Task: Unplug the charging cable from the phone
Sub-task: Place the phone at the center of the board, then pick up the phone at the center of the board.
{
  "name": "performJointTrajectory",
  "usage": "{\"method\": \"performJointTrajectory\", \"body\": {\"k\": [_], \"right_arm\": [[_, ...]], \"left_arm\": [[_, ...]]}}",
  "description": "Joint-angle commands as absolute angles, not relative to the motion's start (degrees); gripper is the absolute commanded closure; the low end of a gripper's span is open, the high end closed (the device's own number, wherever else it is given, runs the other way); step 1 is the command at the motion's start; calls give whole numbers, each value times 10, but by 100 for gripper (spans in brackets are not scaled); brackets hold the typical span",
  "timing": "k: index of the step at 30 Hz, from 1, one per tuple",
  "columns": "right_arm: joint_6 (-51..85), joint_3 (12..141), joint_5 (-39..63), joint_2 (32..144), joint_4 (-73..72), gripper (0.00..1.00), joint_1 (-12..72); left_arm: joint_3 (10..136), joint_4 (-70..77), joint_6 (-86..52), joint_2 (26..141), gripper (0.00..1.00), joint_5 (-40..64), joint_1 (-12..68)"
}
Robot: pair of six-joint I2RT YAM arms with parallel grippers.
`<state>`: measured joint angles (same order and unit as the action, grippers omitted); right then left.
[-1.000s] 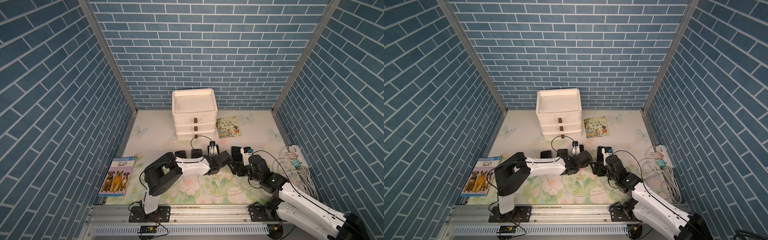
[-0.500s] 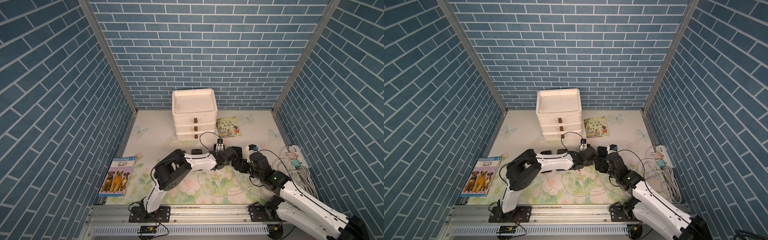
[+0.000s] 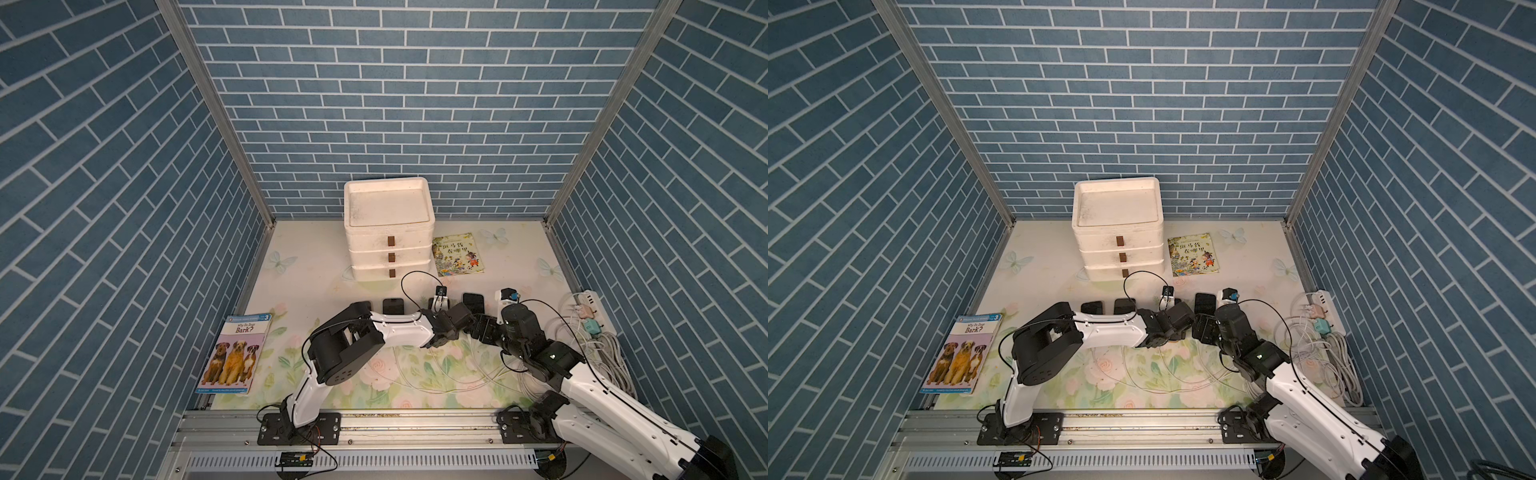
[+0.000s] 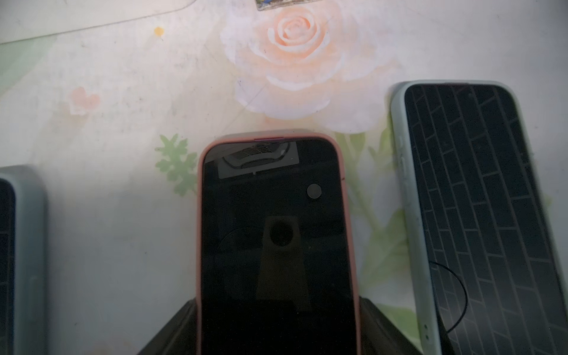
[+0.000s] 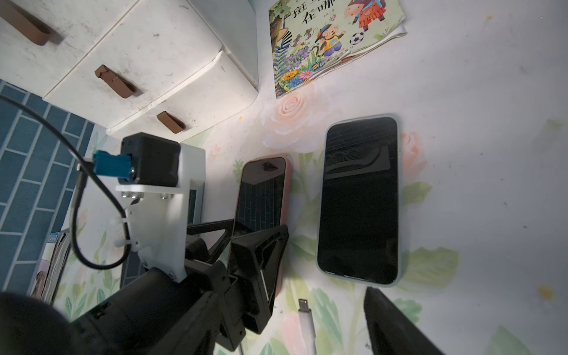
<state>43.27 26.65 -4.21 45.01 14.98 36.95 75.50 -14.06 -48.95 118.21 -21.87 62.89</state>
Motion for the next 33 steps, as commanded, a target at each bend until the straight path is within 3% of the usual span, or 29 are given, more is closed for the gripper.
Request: {"method": "performJointTrajectory", "body": {"k": [1, 2, 3, 4, 12, 17, 23, 33], "right_arm": [[440, 278, -41, 459, 140, 22, 367], [439, 279, -40, 460, 141, 22, 367], [438, 280, -38, 460, 141, 22, 367], [434, 281, -34, 459, 141, 22, 367], [394, 314, -34, 451, 167, 21, 367], [359, 347, -2, 458, 164, 21, 368], [349, 380, 16, 503, 129, 21, 394], [377, 381, -30, 555, 98, 21, 474]], "left_arm": [[733, -166, -529, 1187, 78, -183, 642], [733, -167, -530, 1184, 55, -193, 642], [732, -166, -530, 1177, 20, -203, 642], [732, -167, -529, 1171, 3, -214, 641], [746, -180, -505, 1090, 0, -320, 634], [674, -177, -490, 991, 0, -408, 628], [623, -226, -484, 954, 0, -321, 551], [601, -231, -460, 988, 0, -231, 523]]}}
